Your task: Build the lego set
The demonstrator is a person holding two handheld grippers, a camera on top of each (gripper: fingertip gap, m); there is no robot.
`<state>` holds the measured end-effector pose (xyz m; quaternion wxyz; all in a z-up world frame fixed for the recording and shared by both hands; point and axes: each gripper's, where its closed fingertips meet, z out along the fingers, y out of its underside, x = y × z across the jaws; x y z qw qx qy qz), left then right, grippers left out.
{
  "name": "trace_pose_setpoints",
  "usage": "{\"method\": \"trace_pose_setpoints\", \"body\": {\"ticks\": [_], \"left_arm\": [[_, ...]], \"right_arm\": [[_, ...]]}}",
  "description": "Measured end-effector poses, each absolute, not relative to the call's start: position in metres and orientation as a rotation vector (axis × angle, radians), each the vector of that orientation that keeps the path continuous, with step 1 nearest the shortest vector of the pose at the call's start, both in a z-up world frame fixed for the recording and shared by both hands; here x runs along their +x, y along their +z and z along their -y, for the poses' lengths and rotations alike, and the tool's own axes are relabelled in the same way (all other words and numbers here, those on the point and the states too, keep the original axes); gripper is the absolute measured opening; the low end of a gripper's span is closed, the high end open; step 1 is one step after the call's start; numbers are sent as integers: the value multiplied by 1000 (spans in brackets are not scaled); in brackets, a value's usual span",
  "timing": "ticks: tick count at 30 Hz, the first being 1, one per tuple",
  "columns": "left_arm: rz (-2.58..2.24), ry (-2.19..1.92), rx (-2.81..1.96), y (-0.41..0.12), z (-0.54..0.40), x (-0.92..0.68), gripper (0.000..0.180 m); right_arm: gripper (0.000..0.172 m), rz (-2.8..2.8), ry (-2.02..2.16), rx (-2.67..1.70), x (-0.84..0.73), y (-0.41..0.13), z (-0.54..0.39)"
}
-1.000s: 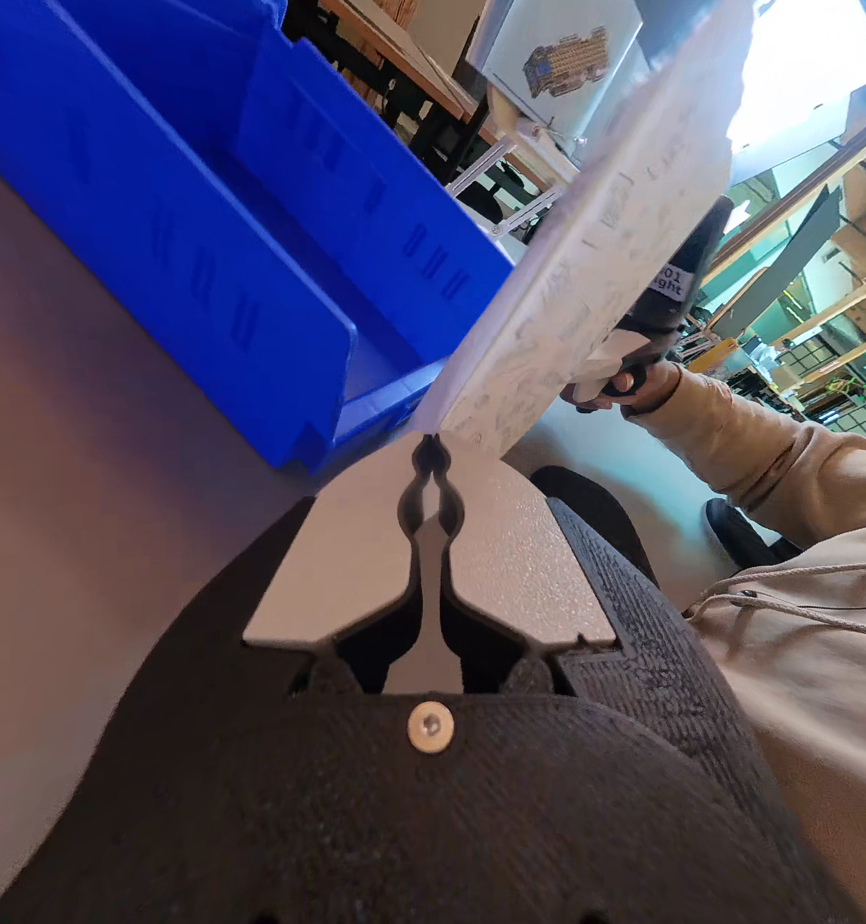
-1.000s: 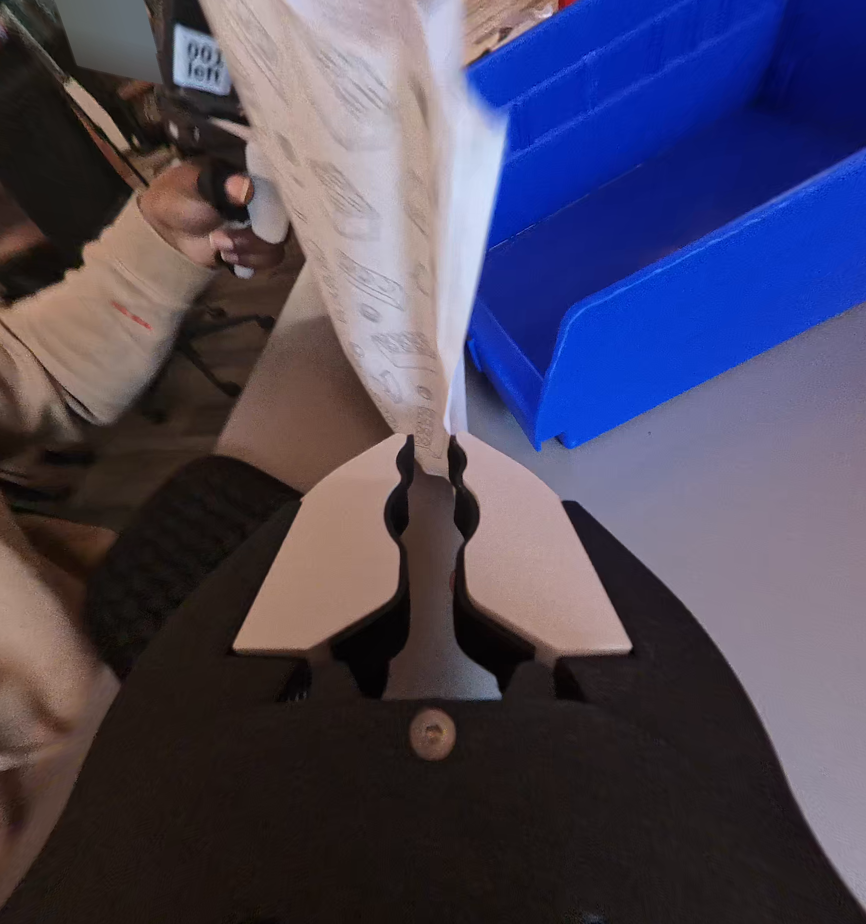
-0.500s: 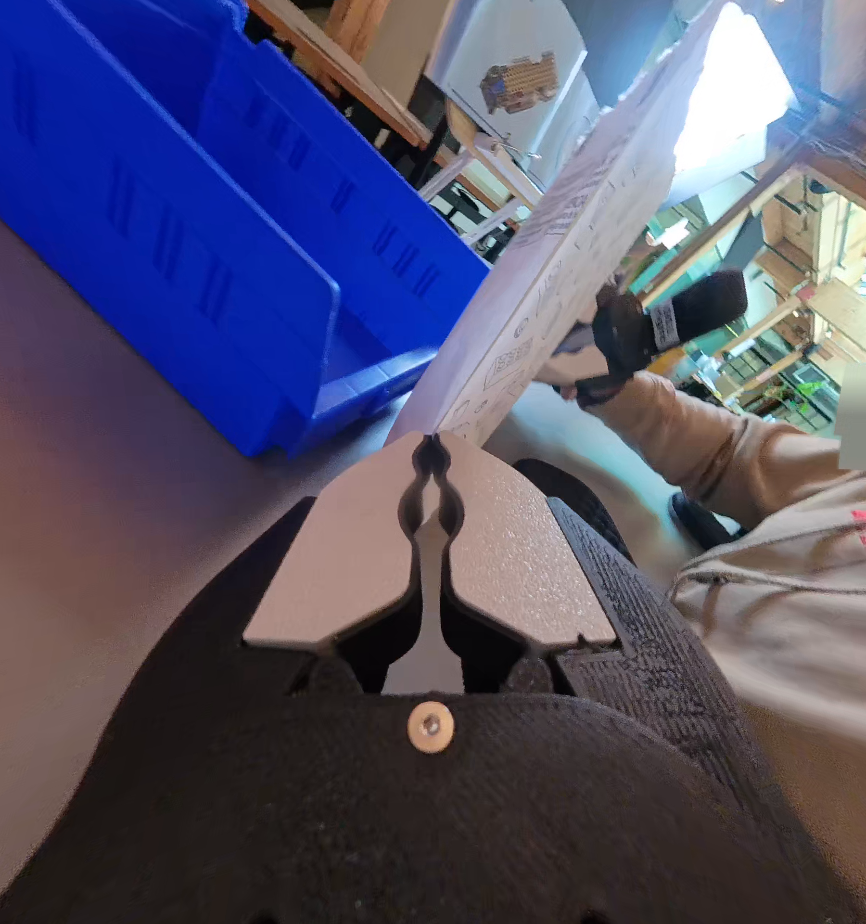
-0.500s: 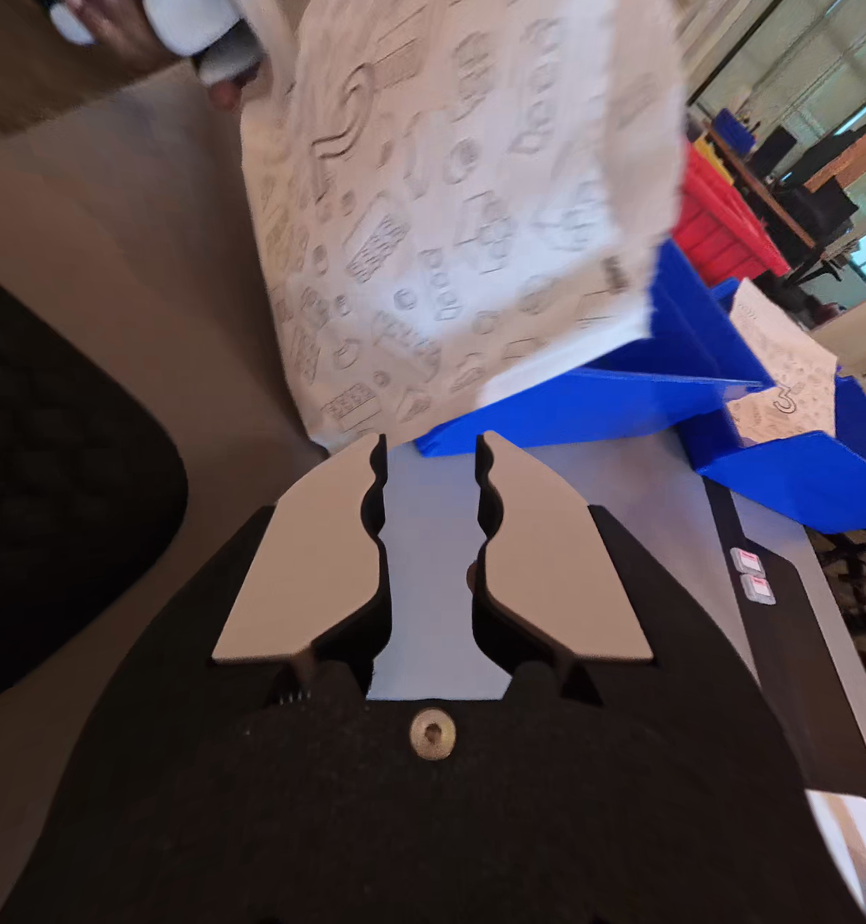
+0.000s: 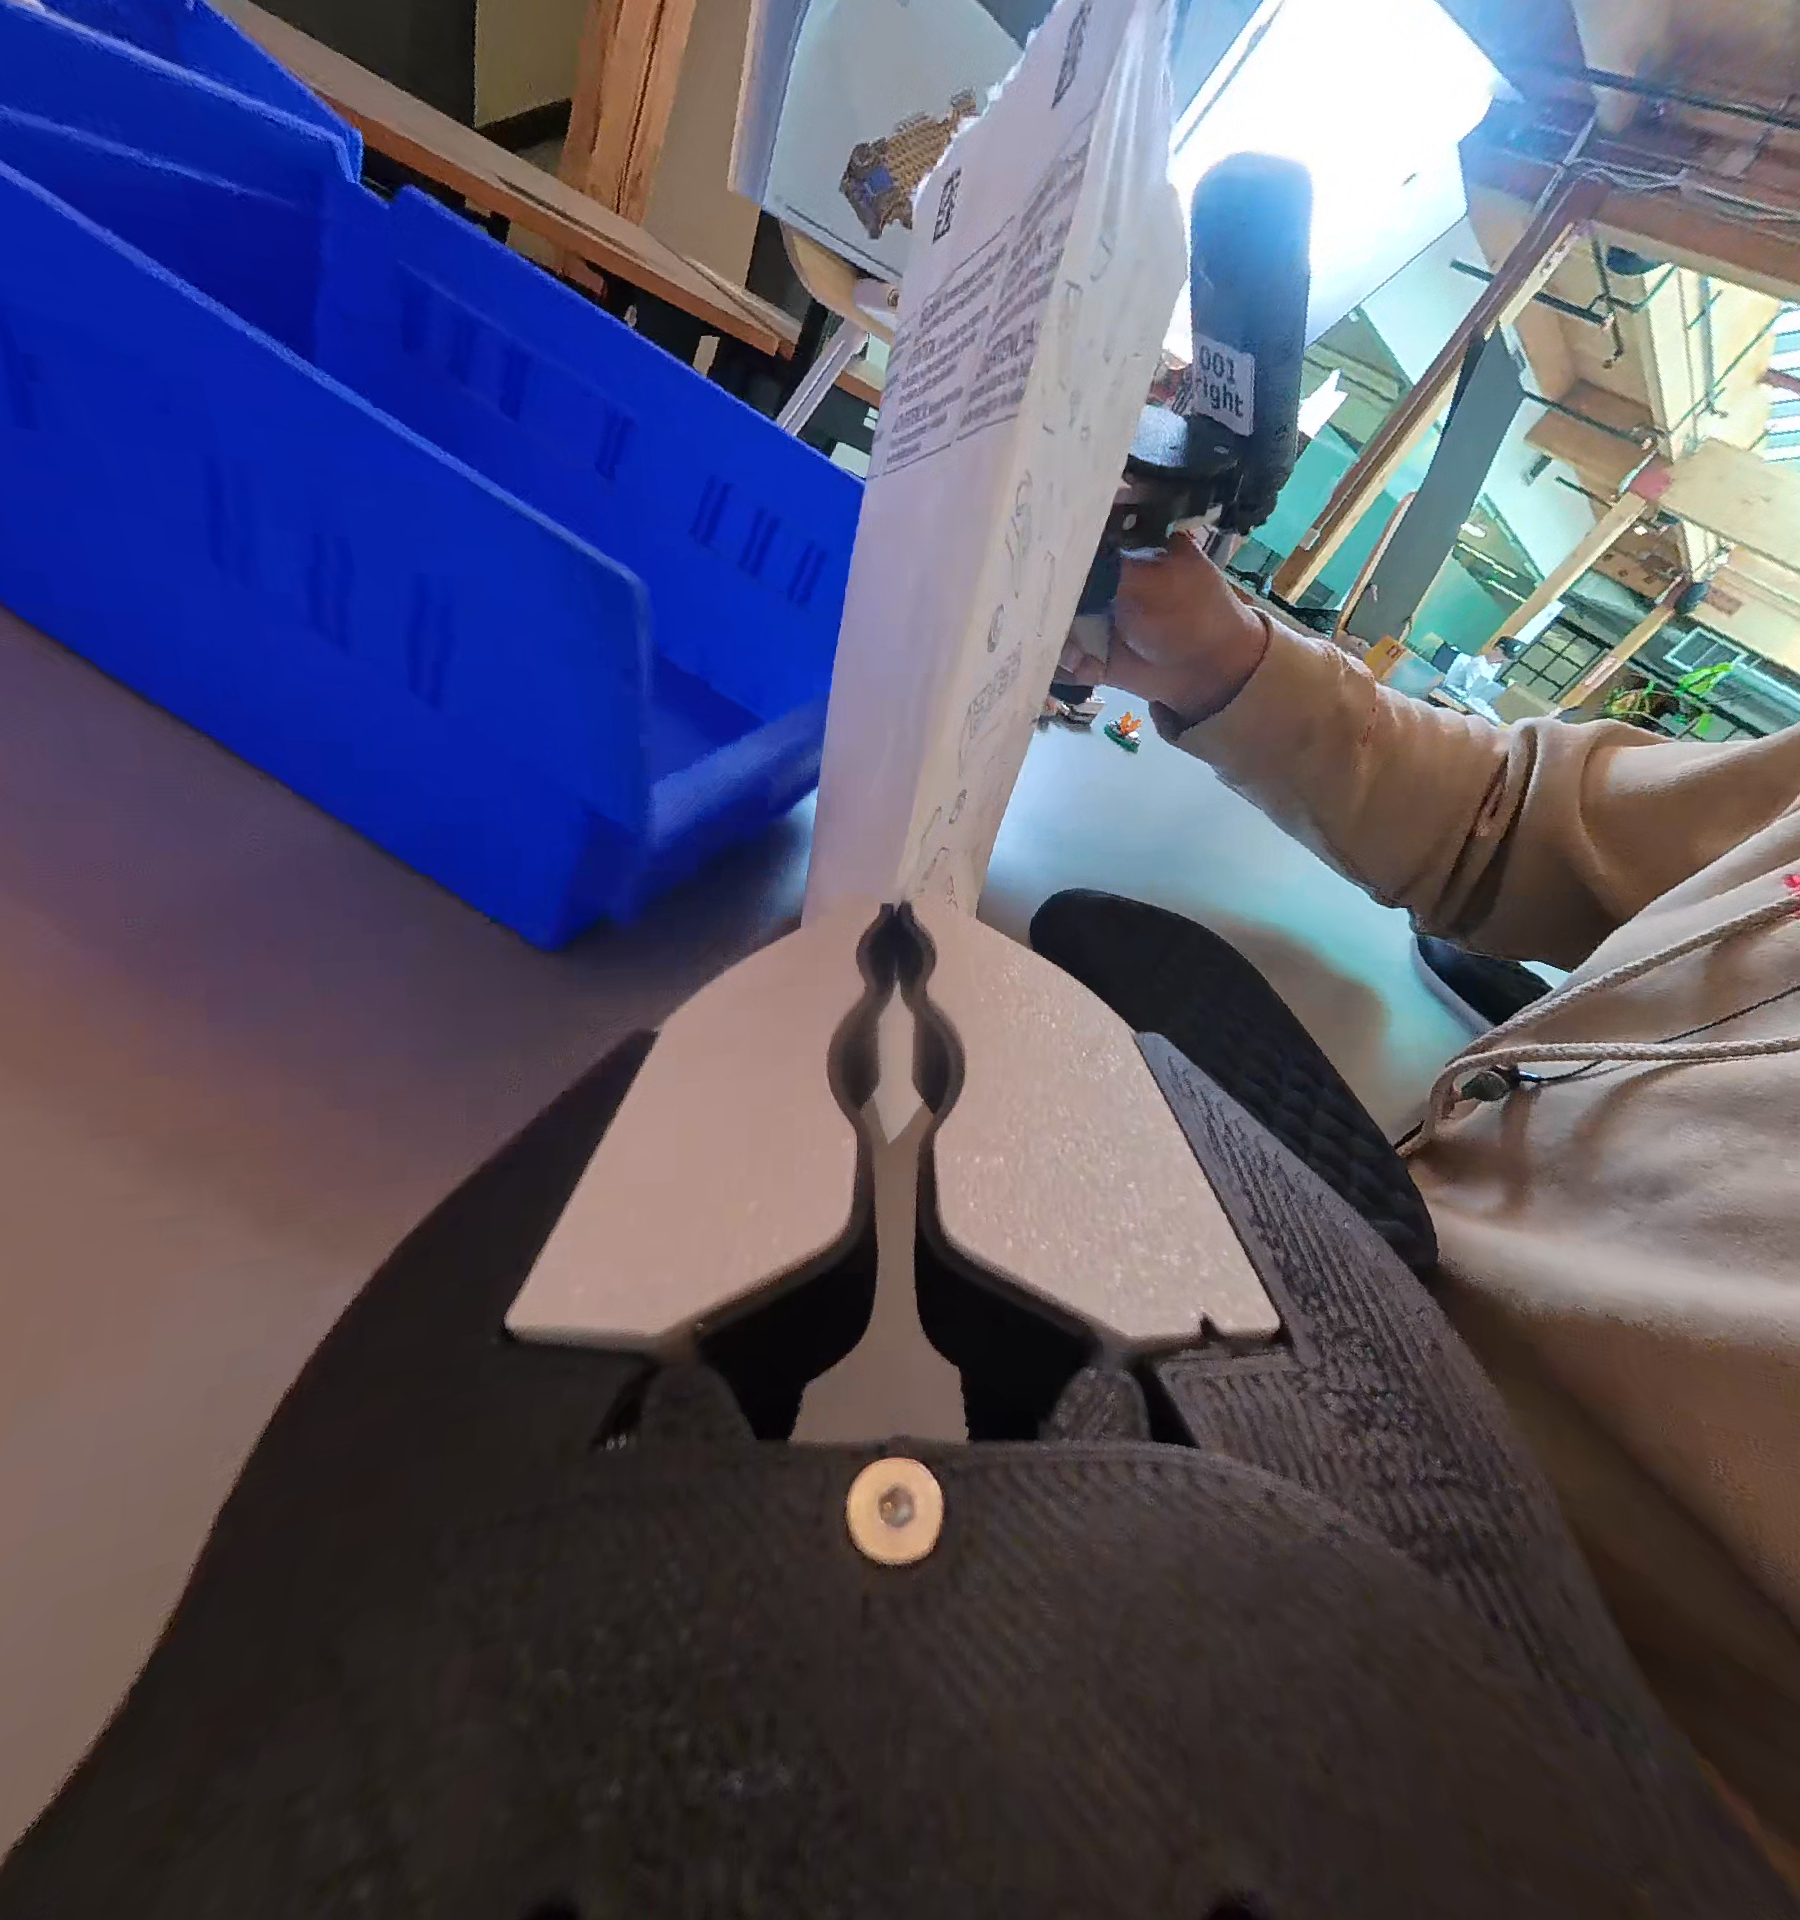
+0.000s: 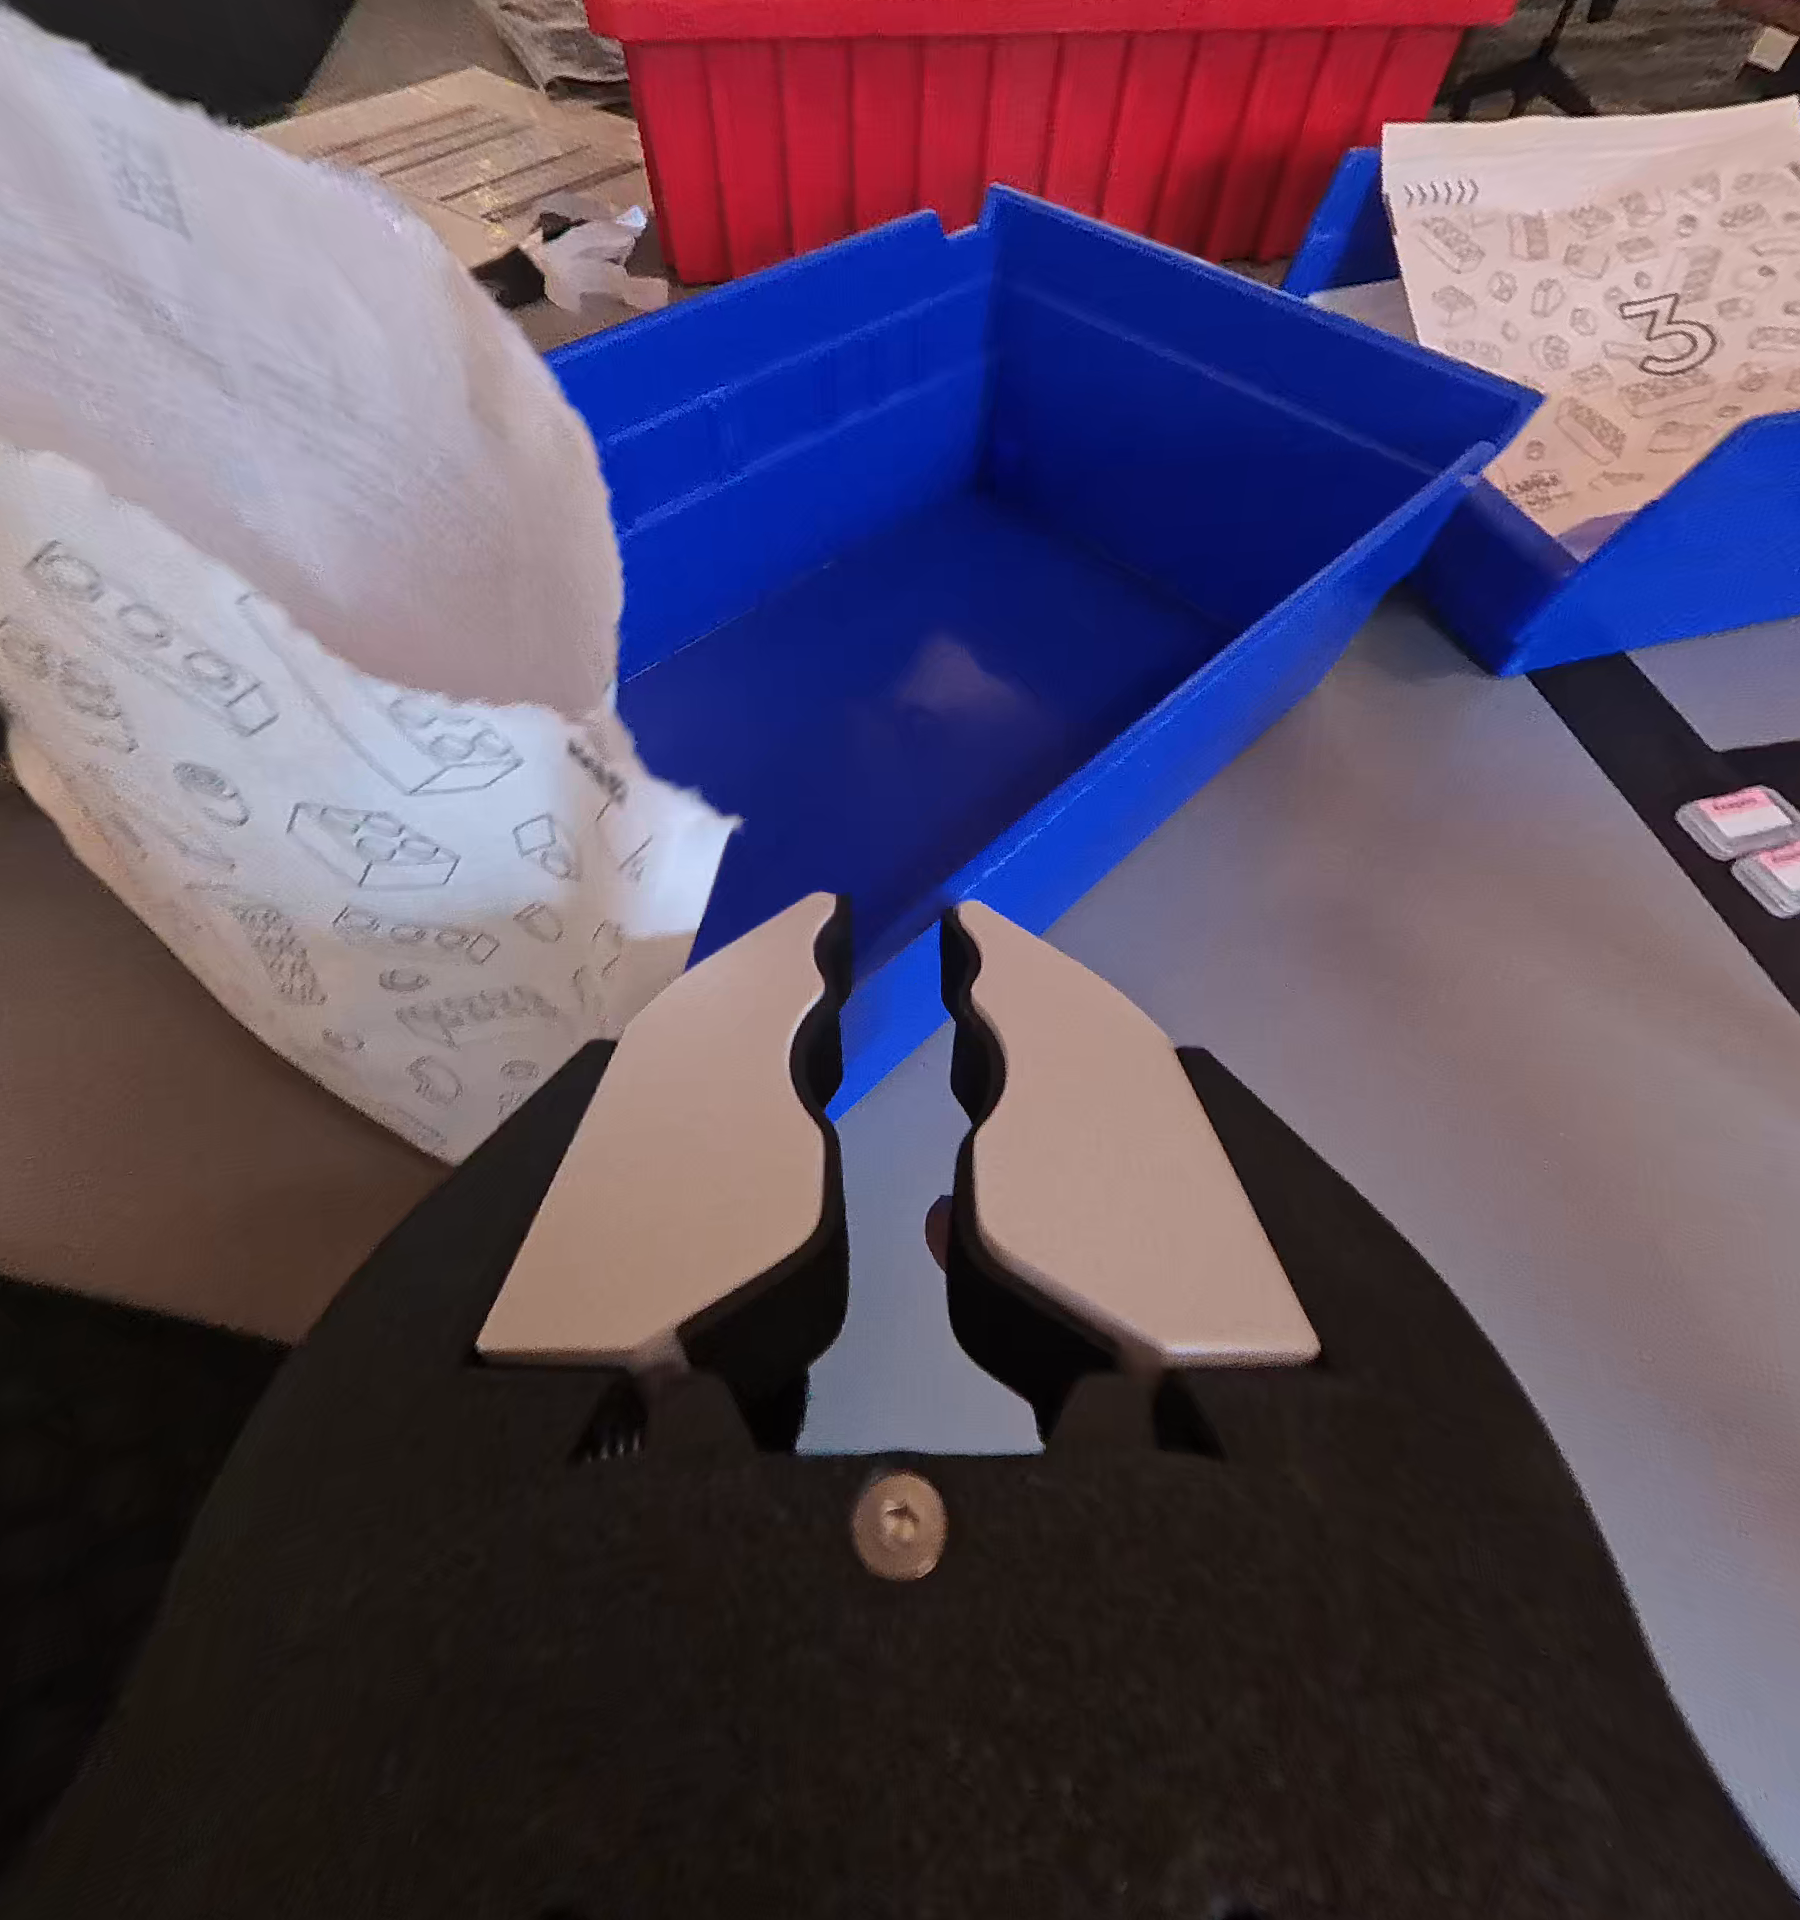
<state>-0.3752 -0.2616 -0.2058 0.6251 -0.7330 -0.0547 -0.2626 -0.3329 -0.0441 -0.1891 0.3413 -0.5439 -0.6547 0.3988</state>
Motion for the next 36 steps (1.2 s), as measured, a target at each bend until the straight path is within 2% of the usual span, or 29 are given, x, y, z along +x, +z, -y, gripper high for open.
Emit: {"method": "trace_pose_setpoints", "body": {"ticks": [4, 6, 9, 13, 15, 19, 21, 24, 32, 36], "left_arm": [[132, -600, -1640, -192, 255, -365, 0], [143, -634, -1614, -183, 250, -357, 0], [172, -728, -1535, -164, 247, -351, 0], [149, -810, -1410, -124, 248, -344, 0], [153, -856, -1368, -100, 245, -344, 0], [229, -941, -1359, -70, 225, -350, 0], [270, -976, -1380, -70, 214, -354, 0], [302, -1041, -1366, -80, 205, -354, 0], [373, -1153, -1307, -103, 199, -351, 0], [364, -1153, -1329, -111, 196, -346, 0]], "right_arm": [[17, 1720, 1004, -1386, -300, -188, 42], [37, 1711, 983, -1220, -286, -174, 46], [32, 1742, 1018, -921, -255, -157, 65], [32, 1811, 1083, -754, -220, -172, 82], [32, 1741, 986, -663, -218, -169, 78], [41, 1503, 578, -252, -215, -118, 81], [49, 1428, 375, -66, -214, -103, 83], [62, 1397, 248, 27, -222, -111, 72], [57, 1325, 203, 23, -226, -123, 66], [55, 1420, 217, -9, -230, -146, 59]]}}
